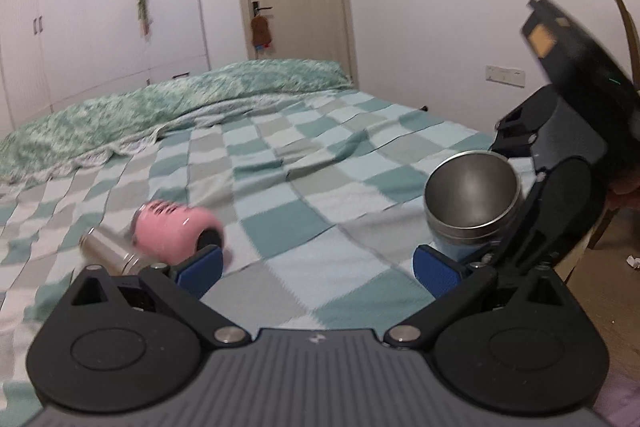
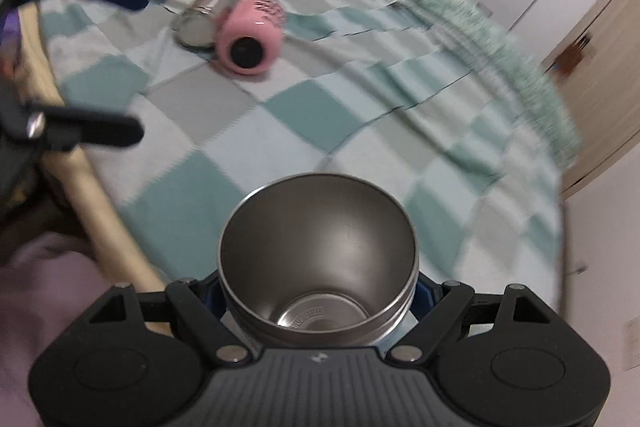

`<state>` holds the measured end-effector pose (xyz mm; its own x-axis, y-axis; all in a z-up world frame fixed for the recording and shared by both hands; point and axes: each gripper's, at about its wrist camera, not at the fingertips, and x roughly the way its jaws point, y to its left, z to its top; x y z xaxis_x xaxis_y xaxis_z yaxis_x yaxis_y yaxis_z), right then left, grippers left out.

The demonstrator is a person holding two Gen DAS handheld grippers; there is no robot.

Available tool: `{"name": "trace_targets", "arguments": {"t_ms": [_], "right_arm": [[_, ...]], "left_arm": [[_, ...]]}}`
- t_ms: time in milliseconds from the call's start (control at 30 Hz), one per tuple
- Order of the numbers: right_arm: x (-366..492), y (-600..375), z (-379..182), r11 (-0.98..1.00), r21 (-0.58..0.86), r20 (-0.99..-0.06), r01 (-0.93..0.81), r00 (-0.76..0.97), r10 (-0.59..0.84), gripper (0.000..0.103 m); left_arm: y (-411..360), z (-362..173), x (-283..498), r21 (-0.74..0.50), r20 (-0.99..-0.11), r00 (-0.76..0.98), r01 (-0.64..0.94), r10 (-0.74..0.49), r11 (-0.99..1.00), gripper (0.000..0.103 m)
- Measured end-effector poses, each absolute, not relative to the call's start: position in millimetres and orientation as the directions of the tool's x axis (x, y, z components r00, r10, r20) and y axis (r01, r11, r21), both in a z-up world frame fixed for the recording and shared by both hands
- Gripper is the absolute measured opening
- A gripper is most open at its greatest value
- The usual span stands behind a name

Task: Flip cup upright
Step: 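Lift the light-blue cup with the right gripper and tilt it, then lower the light-blue cup onto the bed and open the right gripper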

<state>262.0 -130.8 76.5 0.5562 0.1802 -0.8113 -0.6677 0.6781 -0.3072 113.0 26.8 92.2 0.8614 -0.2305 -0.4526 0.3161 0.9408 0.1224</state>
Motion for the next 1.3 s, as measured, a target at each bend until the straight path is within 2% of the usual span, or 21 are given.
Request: {"name": "trace_targets", "arguments": {"t_ms": [233,567,600,633,700,800,933,1300], "right_arm": [[313,-116,61,0.811,-0.139,-0.839,-0.568,0.502,0.208,0.083],[361,-117,40,0.851,-0.051,-0.843,-0.523,0.479,0.244,0.083],[363,-118,40,0.850,-0.045,-0.838,-0.526,0.483,0.255,0.086],[363,-121,42,0.852,-0.035,-0.825,-0.523,0.496,0.270,0.095],[358,-131,51,0.858,-0.003,-0.783,-0.513,0.535,0.317,0.102],[341,-153,68,0.851,0.055,-0.714,-0.522,0.575,0.399,0.103],[314,-181,82,0.853,0.068,-0.644,-0.518,0.630,0.434,0.103],[247,-256,72,0.914,-0.009,-0.495,-0.405,0.796,0.348,0.103]], "left_arm": [[63,85,112,0.085,-0.465,0.865,0.256,-0.189,0.963,0.103],[75,69,137,0.068,-0.511,0.850,0.193,-0.132,0.979,0.103],[74,68,138,0.071,-0.514,0.848,0.188,-0.126,0.980,0.103],[73,68,138,0.074,-0.517,0.847,0.183,-0.119,0.980,0.103],[68,70,138,0.078,-0.522,0.846,0.176,-0.110,0.981,0.103],[58,74,135,0.084,-0.517,0.849,0.175,-0.107,0.981,0.103],[40,82,128,0.091,-0.511,0.853,0.176,-0.106,0.980,0.103],[-29,97,127,0.097,-0.527,0.842,0.190,-0.111,0.977,0.103]]}}
